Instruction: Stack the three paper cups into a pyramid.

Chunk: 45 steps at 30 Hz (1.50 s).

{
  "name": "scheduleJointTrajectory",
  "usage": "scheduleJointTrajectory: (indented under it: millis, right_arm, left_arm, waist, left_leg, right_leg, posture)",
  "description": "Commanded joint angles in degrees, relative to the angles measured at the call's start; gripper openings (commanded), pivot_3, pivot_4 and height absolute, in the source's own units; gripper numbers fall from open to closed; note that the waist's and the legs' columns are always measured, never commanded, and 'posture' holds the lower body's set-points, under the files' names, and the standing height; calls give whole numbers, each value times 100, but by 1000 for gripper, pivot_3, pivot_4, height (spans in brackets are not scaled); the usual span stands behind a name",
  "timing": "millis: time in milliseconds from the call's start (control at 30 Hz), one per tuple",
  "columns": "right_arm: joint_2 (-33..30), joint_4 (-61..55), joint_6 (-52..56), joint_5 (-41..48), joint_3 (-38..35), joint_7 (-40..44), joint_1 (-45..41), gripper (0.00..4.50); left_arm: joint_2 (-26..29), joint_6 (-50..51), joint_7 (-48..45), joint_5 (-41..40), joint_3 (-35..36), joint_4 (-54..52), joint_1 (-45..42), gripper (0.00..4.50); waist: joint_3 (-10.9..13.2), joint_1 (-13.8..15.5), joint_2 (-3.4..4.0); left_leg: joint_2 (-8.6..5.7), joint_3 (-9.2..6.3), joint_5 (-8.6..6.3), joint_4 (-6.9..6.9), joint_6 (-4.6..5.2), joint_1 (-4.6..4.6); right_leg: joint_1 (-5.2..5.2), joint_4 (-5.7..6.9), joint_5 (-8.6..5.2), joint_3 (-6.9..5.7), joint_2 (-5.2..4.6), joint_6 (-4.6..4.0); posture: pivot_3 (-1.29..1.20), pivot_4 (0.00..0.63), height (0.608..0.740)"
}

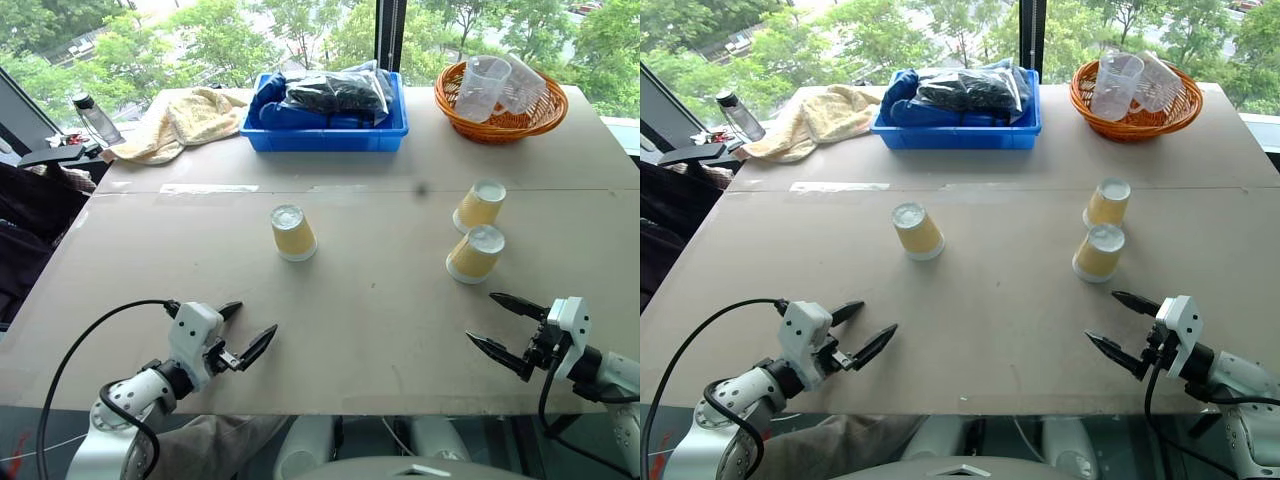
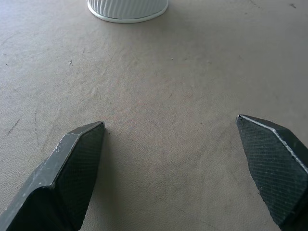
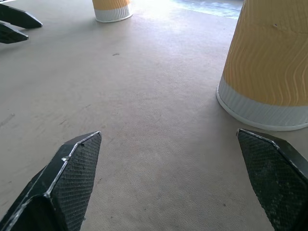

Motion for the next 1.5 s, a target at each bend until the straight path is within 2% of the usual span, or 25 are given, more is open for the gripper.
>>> scheduleJointTrajectory:
  millis: [33,800,1200,1500]
  right_arm:
    - [-15,-91,-152,43,-45,71,-52,4447]
    - [-11,-126,-113,191,48,210,-157,4447]
    - [124,-1289,456,861,273,69,-145,4447]
    - [301,-2158,997,1114,540,-584,-679,4447]
  left_arm:
    - [-9,-76,-117,11,-124,11,72,4500]
    - [-128,-204,-239,-195,11,371,-404,4500]
    - [-309,-17,152,-80,-143,703,-1611,4500]
    - [-1100,-258,675,284,-694,1671,-3140,4500]
  waist:
    - [0,3,0]
    - [1,15,-2]
    - [5,-1,-20]
    - [3,15,-56]
  left_leg:
    - [0,0,0,0,0,0]
    - [0,-3,0,1,0,-2]
    - [-1,-9,6,4,-11,-6]
    - [-6,-15,14,15,-24,-13]
  right_leg:
    - [0,0,0,0,0,0]
    - [2,-4,1,-7,1,1]
    - [1,-3,1,-14,4,1]
    - [-1,1,3,-22,7,5]
  posture:
    - [0,150,740]
    - [0,150,740]
    - [0,150,740]
    - [0,150,740]
